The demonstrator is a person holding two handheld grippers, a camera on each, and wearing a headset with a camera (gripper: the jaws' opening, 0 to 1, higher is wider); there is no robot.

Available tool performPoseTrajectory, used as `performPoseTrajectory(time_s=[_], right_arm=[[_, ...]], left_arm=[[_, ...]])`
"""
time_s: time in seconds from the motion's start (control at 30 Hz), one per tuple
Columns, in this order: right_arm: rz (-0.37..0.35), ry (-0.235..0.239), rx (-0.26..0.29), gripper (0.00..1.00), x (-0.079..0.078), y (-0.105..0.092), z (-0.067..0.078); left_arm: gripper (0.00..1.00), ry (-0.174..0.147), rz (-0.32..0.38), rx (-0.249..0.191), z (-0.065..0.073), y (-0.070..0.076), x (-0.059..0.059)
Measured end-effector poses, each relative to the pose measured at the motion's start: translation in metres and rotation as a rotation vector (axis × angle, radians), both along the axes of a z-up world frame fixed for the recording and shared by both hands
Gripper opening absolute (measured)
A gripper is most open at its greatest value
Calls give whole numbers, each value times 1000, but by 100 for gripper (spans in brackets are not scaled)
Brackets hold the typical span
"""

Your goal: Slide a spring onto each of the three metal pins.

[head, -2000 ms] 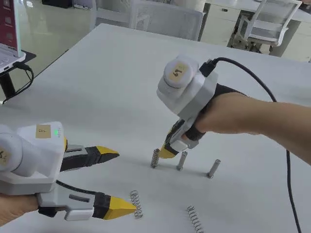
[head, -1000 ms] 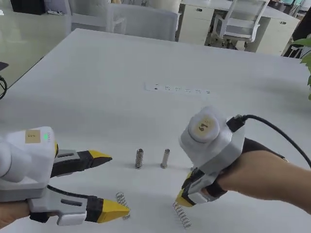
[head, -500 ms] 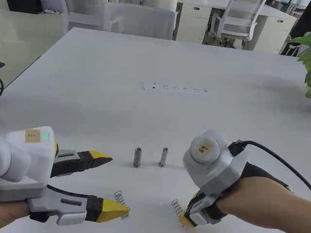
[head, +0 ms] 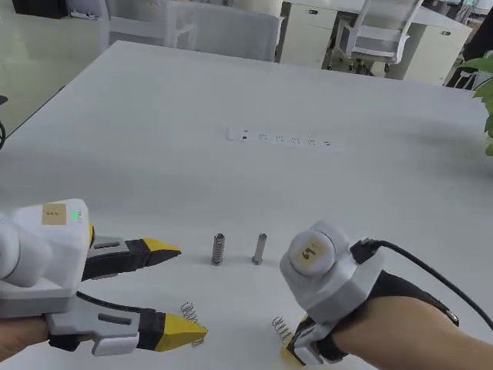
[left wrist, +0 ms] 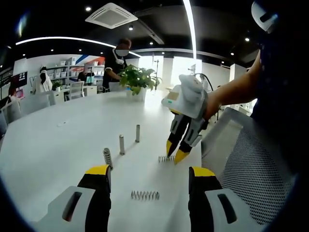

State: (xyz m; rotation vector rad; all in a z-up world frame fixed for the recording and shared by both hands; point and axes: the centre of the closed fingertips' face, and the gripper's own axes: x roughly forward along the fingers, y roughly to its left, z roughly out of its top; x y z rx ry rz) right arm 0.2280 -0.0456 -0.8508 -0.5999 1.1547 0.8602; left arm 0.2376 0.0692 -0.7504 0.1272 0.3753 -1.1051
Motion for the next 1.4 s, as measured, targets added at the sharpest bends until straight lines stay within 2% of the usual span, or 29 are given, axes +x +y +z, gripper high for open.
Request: performPoseTrajectory(time_s=[0.2,0.47,0.67,0.9,0.97,1.1,1.3,1.4], right_arm=[[5,5,-13,12,0,-2,-1],[62,-6,-34,9,1,-6,0],[101,-3,-22,9,1,-4,8],[154,-3,-2,8,1,3,21],[168,9,22,8,-2,9,28],[221,-2,47,8,-5,20,42],[298,0,78,8,-13,39,63],[336,-5,77,8,-16,46,71]], left_arm=[[60,2,-2,2,-1,0,0],[59,2,-7,3,0,-1,-1],[57,4,-24,8,-1,-4,-3],[55,7,-55,14,-3,-10,-7],[54,7,-62,14,-3,-12,-8],[52,6,-81,20,-4,-15,-10],[47,-3,-115,23,-5,-21,-14],[44,-19,-131,28,-4,-24,-15]])
